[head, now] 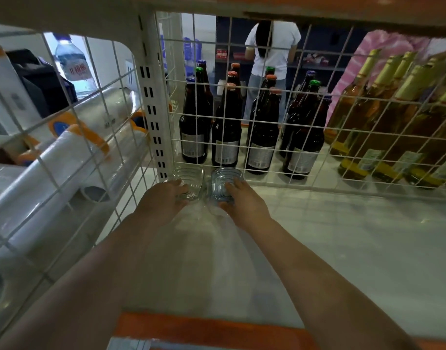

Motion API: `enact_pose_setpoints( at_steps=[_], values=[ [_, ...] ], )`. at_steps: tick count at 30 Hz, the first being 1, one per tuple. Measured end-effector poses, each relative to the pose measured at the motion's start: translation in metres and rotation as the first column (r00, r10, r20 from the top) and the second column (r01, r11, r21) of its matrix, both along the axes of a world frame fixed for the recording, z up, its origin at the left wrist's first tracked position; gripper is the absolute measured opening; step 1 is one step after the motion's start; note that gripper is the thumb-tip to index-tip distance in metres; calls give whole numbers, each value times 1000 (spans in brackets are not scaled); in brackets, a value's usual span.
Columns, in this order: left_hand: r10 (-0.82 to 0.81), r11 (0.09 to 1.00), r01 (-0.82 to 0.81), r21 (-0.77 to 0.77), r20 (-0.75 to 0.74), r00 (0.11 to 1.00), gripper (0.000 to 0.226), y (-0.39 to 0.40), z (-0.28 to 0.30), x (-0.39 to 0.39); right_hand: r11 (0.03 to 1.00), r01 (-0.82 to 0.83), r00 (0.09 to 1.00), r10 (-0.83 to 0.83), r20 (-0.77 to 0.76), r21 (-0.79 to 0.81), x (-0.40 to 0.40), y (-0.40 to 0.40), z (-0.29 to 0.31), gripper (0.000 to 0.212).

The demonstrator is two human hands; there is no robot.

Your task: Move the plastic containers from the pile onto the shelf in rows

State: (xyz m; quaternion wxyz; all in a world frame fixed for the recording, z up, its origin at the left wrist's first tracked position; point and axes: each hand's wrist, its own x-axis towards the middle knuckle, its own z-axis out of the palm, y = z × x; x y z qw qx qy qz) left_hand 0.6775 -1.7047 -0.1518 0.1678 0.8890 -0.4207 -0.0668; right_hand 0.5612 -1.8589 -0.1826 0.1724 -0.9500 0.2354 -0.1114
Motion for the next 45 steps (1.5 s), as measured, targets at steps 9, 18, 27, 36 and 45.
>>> enact_pose_setpoints(
  at_steps=[9,18,27,36,45],
  values=[
    [27,997,-32,71,74,997,46,-2,-4,-11,998,47,999,-46,-27,37,0,7,-3,50],
    [43,991,-22,-135,155,987,40,17,-7,-38,984,79,992,-93,86,163,-41,13,7,57],
    [-6,982,28,-189,112,994,31,3,-10,-91,955,259,966,-259,-16,144,-112,5,17,56],
    [-279,960,279,32,2,960,38,-74,6,-187,878,463,886,-460,-49,122,-249,-31,37,52],
    [-511,855,507,107,10,860,42,-175,16,-370,692,717,697,-711,-93,76,-473,-80,56,49]
  ],
)
